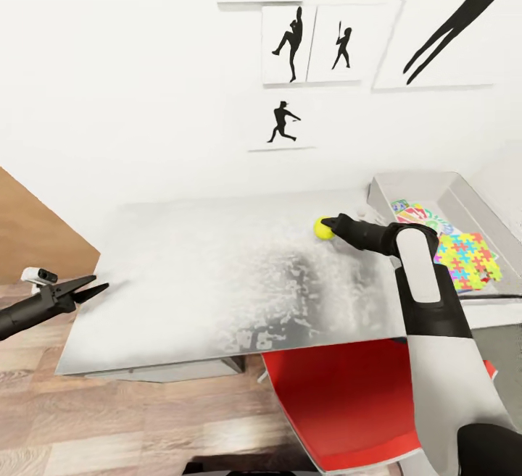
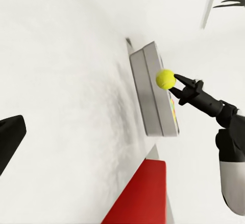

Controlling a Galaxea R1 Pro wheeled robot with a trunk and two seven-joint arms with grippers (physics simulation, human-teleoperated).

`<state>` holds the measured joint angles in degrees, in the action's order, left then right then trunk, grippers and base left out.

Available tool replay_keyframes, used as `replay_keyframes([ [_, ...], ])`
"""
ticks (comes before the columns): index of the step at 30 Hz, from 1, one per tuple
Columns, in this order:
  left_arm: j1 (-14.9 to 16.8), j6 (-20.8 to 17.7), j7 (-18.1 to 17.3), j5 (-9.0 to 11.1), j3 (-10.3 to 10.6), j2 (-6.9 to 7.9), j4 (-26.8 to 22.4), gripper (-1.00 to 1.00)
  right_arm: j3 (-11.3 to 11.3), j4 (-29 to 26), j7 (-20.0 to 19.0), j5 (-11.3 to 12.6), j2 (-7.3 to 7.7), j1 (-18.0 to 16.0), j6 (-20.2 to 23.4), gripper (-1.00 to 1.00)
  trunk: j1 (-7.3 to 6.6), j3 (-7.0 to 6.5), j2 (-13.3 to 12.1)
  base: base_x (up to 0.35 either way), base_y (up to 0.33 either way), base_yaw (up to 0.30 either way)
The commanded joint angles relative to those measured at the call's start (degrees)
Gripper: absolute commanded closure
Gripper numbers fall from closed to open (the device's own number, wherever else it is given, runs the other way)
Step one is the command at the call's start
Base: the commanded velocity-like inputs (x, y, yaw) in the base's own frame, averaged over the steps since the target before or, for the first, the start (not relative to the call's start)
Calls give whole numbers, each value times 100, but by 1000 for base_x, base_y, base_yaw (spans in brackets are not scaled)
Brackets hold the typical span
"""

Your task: Put all the toys in the child's room - the three board games (two on the bed and one on the table), the two jigsaw puzzles on the table, and the tennis ball on the table - inside the toy box on the table in the child's room.

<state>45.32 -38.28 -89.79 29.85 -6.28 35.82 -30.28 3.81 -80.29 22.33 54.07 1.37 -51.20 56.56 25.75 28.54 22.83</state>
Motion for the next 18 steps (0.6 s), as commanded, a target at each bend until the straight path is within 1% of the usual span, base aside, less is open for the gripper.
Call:
replay_keyframes([
  [1,1,-59,-21,-1,5,3,1,-100,3,-5,58,57,4,-5,18,100,4,-1,9,0,0,-109],
  [5,-1,-59,-21,5,34,-22,-9,-100,5,-77,61,56,11,-4,21,100,4,-38,9,0,0,-109],
  [14,2,-57,-21,4,44,4,-13,-100,-38,-137,61,60,-4,-4,27,100,4,-121,9,0,0,-109],
  [18,0,-57,-21,4,41,4,-13,-100,-54,-197,61,65,-47,-7,69,100,4,-158,9,0,0,-109],
])
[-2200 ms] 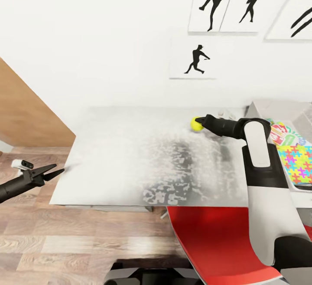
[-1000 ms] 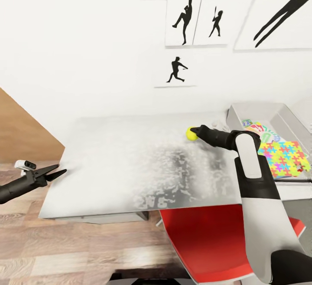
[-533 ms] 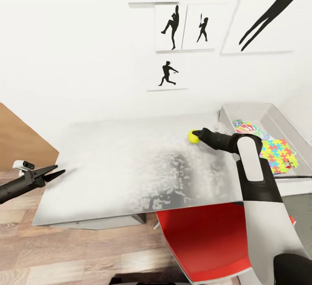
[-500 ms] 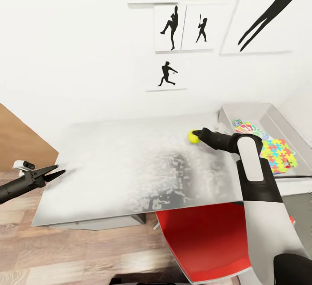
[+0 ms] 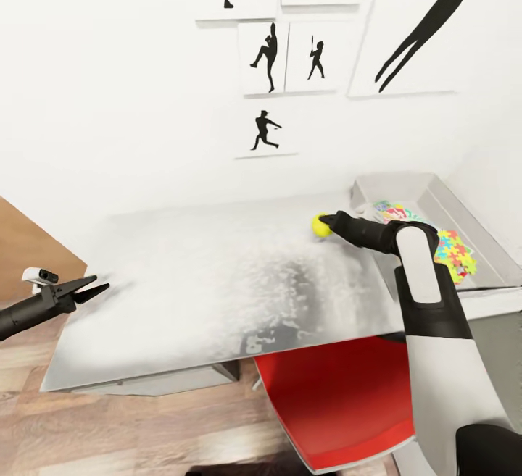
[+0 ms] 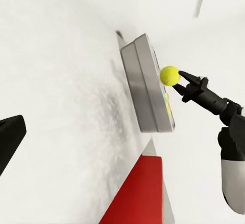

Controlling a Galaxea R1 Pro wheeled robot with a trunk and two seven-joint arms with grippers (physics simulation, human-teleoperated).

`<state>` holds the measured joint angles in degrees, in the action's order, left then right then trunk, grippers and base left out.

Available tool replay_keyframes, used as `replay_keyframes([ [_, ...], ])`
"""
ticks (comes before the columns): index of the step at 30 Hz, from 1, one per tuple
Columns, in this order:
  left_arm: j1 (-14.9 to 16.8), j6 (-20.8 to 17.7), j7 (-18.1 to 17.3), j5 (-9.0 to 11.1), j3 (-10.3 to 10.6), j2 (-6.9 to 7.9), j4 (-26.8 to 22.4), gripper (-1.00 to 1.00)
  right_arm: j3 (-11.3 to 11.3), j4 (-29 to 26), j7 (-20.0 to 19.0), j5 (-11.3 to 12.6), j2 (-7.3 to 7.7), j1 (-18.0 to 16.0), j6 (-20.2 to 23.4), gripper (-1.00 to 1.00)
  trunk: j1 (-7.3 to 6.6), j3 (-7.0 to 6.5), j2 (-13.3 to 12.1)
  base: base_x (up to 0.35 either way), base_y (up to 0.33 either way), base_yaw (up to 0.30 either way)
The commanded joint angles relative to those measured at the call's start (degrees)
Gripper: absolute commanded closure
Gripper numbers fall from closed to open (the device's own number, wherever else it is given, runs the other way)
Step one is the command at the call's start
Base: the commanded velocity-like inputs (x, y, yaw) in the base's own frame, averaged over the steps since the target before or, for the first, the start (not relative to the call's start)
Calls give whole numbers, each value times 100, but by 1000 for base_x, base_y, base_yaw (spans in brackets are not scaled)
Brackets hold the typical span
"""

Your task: Put all the toys in the child's room - the three board games (two on the bed and one on the table), the two jigsaw puzzles on the table, and the tennis ball on the table - inside the toy box on the table in the child's room.

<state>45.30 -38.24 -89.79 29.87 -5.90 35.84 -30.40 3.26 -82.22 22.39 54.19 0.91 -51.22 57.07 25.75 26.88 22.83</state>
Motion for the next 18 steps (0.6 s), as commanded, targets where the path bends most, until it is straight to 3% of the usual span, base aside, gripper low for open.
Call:
replay_keyframes([
  [1,1,-61,-21,1,2,2,-1,-100,1,-57,55,51,-14,-8,72,100,4,-1,9,0,0,-109],
  [11,4,-61,-21,1,1,2,-1,-100,8,-188,55,48,-41,-11,267,100,4,-93,9,0,0,-103],
  [18,0,-61,-21,1,1,2,-1,-100,0,-189,55,47,-45,-11,269,100,4,-160,9,0,0,12],
])
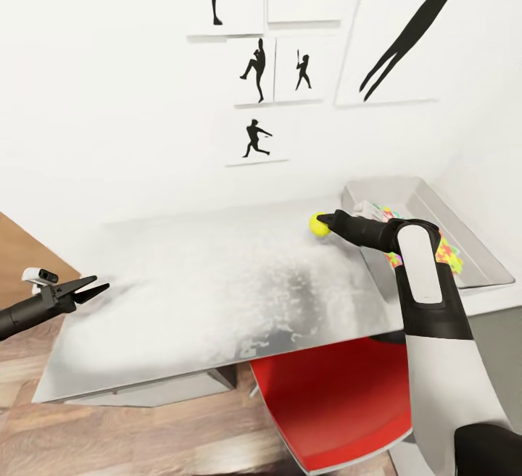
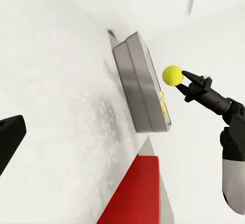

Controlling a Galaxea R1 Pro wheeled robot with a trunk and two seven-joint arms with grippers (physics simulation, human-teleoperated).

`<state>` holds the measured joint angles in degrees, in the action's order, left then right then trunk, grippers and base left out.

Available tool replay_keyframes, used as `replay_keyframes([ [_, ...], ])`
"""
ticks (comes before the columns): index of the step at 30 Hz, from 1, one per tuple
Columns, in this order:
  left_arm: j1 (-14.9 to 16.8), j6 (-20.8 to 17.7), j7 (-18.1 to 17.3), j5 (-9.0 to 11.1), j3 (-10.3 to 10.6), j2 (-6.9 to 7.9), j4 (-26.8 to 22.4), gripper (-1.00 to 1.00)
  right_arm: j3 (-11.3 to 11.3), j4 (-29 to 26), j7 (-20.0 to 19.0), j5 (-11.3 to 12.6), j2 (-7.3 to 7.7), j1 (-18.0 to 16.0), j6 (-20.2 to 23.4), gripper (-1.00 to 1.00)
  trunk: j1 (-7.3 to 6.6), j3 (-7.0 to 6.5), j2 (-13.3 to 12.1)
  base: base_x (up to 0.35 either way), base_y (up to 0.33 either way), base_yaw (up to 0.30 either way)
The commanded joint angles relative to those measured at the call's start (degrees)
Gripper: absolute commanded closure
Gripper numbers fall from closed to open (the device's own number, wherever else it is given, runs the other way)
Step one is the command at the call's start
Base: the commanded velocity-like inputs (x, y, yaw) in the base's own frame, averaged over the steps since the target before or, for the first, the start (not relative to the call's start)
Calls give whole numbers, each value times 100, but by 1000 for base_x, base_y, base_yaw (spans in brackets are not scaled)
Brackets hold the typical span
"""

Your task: Put all the toys in the child's room - the three board games (two on the bed and one on the table), the two jigsaw puzzles on the table, and the tennis ball on the table - inside the toy box on the table in the child's room.

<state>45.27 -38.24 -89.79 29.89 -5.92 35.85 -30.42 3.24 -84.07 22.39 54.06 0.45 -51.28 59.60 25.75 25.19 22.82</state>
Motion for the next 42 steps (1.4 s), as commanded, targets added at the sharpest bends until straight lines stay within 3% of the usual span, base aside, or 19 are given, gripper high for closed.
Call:
replay_keyframes([
  [1,6,-61,-21,0,6,1,1,-100,2,-4,55,62,0,-5,17,100,3,-1,9,0,0,70],
  [42,5,-61,-21,0,12,1,1,-100,-6,-241,55,61,-1,48,17,100,3,-61,9,0,0,7],
])
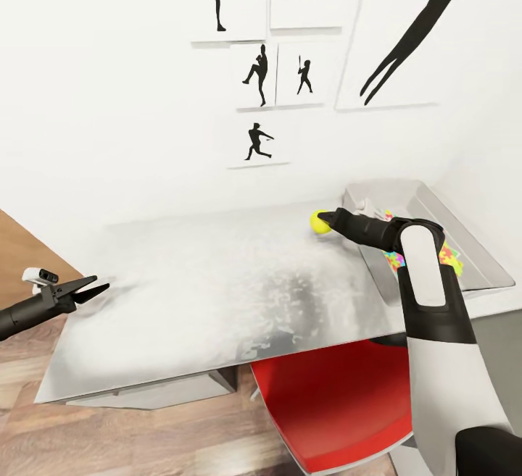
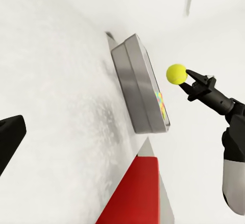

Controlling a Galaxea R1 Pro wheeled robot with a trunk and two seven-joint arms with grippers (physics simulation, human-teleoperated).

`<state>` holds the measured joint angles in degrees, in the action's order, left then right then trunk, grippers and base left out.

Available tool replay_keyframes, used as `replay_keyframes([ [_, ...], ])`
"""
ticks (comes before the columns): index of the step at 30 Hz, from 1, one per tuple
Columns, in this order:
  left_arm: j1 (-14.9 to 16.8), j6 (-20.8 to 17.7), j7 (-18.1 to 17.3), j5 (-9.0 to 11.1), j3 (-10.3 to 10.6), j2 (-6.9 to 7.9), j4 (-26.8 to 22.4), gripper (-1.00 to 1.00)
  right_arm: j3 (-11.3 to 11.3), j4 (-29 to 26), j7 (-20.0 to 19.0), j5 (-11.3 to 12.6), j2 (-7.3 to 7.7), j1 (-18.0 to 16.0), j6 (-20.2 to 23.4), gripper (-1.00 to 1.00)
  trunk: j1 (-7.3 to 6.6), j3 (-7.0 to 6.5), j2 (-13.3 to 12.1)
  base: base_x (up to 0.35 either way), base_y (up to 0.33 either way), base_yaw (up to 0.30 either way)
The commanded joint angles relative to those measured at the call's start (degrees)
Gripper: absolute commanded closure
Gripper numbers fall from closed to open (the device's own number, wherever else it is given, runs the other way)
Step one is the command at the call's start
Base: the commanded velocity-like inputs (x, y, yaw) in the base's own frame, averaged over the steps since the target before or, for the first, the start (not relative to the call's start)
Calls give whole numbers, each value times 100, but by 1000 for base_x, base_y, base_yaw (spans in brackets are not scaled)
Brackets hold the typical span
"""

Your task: Put all the toys in the child's room - the three board games (two on the bed and one on the table), the two jigsaw puzzles on the table, and the tennis ball on the table - inside the toy box on the table in the child's room.

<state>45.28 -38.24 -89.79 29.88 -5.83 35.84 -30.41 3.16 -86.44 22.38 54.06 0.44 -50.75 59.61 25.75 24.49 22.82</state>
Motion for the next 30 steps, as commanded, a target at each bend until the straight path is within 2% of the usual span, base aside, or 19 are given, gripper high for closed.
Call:
replay_keyframes([
  [1,2,-61,-21,1,3,1,0,-100,2,-4,56,61,2,-5,16,100,3,9,10,0,0,0],
  [13,1,-62,-21,9,3,1,0,-100,-7,-39,56,61,0,-5,24,100,3,-65,10,0,0,0],
  [19,4,-61,-21,8,3,1,0,-100,-182,-245,54,61,0,-5,25,100,3,-122,10,0,-3,0],
  [30,5,-61,-21,9,-3,1,0,-100,-210,-306,50,63,7,2,25,100,3,-226,10,0,-72,0],
])
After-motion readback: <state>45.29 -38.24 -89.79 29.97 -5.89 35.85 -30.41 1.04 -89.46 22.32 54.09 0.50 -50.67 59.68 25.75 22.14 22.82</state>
